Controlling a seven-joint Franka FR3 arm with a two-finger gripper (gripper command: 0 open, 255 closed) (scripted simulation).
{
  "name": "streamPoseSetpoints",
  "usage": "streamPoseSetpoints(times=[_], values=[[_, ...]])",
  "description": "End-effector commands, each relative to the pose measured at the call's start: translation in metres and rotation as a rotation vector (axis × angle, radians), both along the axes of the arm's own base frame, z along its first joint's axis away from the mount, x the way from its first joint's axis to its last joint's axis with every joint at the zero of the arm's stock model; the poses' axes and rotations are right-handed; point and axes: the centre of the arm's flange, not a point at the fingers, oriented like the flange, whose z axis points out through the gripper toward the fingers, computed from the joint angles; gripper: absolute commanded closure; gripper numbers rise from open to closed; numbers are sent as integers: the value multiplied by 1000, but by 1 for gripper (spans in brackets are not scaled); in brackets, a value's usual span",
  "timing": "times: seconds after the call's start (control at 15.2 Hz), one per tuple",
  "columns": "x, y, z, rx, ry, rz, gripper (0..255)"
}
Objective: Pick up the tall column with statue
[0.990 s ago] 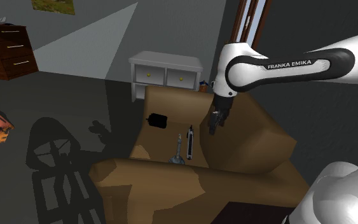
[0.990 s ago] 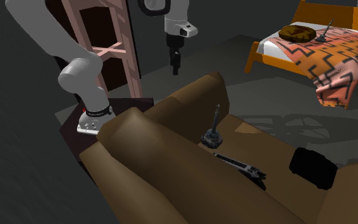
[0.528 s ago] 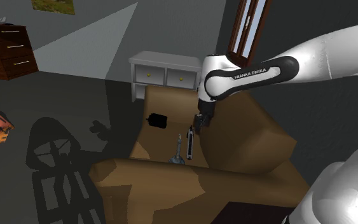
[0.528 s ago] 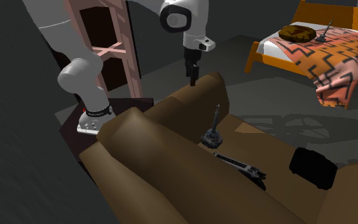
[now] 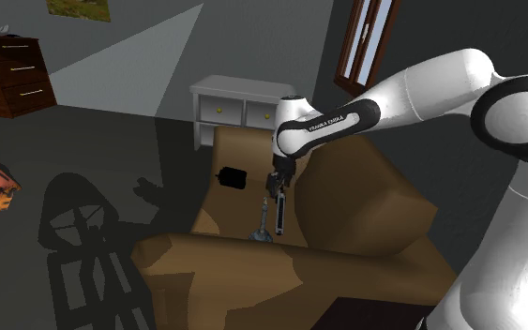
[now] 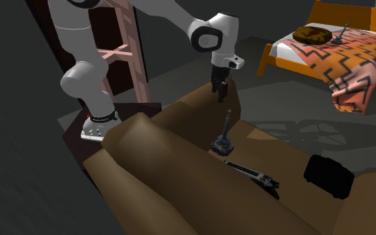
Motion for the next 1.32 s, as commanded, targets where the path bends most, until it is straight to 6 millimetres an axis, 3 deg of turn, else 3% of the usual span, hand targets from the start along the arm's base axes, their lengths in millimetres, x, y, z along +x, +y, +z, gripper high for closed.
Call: streamPoseSetpoints(times=[0.0,0.26,0.73,0.92,0.99,1.25], values=[[23,-3,-13,-10,-7,4,0],[65,-8,-40,-28,-20,12,0],[65,-8,-77,-28,-20,12,0],[65,-8,-80,-28,-20,12,0],[65,-8,-80,-28,-20,12,255],[65,-8,-80,-28,-20,12,255]])
